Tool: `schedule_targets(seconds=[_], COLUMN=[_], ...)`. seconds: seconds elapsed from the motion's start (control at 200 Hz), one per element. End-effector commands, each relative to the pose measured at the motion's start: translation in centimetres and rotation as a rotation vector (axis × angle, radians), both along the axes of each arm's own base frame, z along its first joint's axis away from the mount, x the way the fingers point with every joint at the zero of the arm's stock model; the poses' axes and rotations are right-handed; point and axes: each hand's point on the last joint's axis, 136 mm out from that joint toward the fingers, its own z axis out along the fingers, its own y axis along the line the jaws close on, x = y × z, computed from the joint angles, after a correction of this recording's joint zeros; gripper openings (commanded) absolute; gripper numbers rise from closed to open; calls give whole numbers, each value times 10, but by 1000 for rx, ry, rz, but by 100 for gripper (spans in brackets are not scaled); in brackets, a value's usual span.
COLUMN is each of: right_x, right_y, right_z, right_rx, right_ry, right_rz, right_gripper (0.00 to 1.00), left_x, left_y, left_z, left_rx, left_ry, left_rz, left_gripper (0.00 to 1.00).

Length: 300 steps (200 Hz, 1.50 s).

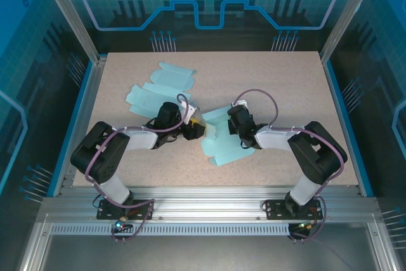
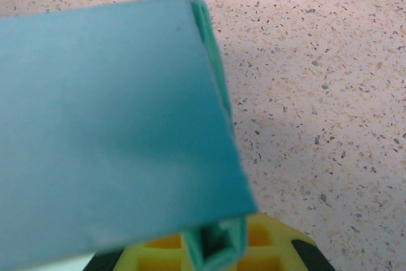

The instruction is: Fold the paper box

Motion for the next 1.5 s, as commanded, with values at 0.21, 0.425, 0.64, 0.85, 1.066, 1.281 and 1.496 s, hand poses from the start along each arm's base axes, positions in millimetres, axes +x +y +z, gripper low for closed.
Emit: schedule_targets(seconds=[0.21,0.425,0.64,0.85,1.066,1.281,1.496], right_x=[0,0,-1,-2,-2,-2,-2], right_y=[22,22,23,20,19,20,21], right_z=[4,3,2,3,2,4,4], right_rx=[48,44,46,35,32,32,42], right_ry=[-15,-14,-8,-9,-10,-14,-13], right_rz=[56,56,56,51,48,54,59], right_gripper=[0,0,0,0,0,0,0], left_x=[-36,-30,-25,-28,-35,-21,5], left_y=[-26,-15,-25,-24,8,50,72], left_z=[-9,-14,4,24,52,77,78], left_rx=[60,144,54,-17,-67,-109,-70], left_ry=[3,-22,-55,-85,-97,-156,-88], left_rz=[-206,-184,-171,-194,-166,5,209], left_gripper=[60,57,51,66,78,72,59])
